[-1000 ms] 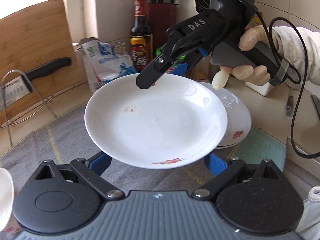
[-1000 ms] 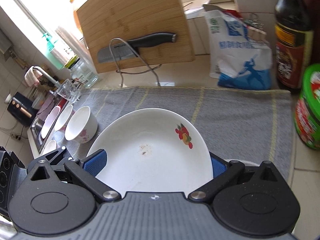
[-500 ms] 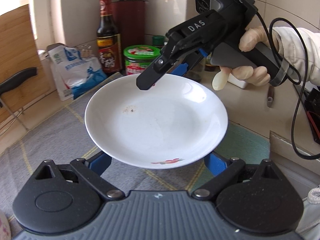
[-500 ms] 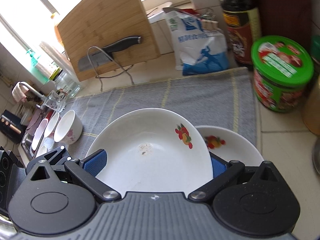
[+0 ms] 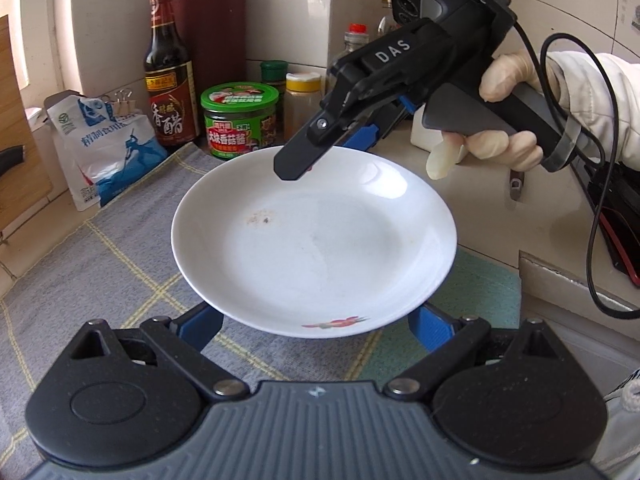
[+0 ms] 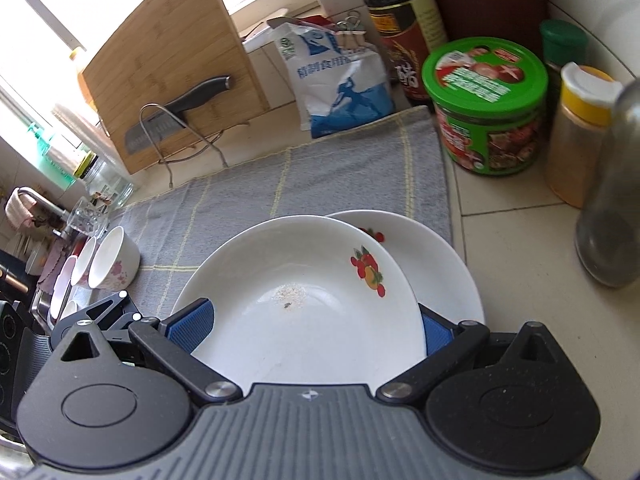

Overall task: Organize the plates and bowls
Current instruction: 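Lift and carry the held plate with the right tool toward the plate stack, then lower the plate onto the plate stack and open the right tool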

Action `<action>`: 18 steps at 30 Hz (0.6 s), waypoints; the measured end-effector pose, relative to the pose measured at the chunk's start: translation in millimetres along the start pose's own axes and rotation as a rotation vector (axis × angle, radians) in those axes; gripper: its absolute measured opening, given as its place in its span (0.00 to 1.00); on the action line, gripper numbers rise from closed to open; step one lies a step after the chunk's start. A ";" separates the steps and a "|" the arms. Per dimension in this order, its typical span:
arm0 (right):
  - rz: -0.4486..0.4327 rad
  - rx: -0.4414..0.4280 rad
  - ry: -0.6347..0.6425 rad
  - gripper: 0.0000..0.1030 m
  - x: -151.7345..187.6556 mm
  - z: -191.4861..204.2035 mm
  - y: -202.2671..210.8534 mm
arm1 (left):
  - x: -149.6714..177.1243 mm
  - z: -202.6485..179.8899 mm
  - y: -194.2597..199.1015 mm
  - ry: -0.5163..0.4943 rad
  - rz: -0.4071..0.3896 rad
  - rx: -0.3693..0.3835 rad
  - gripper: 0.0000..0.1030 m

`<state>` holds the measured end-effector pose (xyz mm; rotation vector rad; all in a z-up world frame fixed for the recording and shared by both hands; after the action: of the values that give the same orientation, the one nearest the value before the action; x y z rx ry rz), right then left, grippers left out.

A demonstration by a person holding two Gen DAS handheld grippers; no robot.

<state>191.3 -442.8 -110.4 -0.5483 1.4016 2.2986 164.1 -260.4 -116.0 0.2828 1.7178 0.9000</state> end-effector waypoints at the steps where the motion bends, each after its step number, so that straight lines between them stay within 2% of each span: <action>1: 0.000 0.003 -0.004 1.00 0.8 -1.3 0.2 | -0.2 -0.2 -0.9 0.001 0.001 0.001 0.95; 18: 0.008 0.049 -0.018 1.00 12.5 -10.5 12.0 | -3.9 1.8 -13.4 0.000 0.010 0.022 0.95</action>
<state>175.9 -455.7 -112.3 -0.5070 1.4496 2.2635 170.4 -271.1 -122.6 0.3057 1.7287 0.8892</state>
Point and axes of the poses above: each gripper's, at about its wrist camera, not at the fingertips, and y roughly against the way its jaws point, z to its left, x to its underside, the point moved 8 cm from there along -y, roughly the way its jaws point, and after that the axes turned 5 degrees about y, right-handed, at the moved point
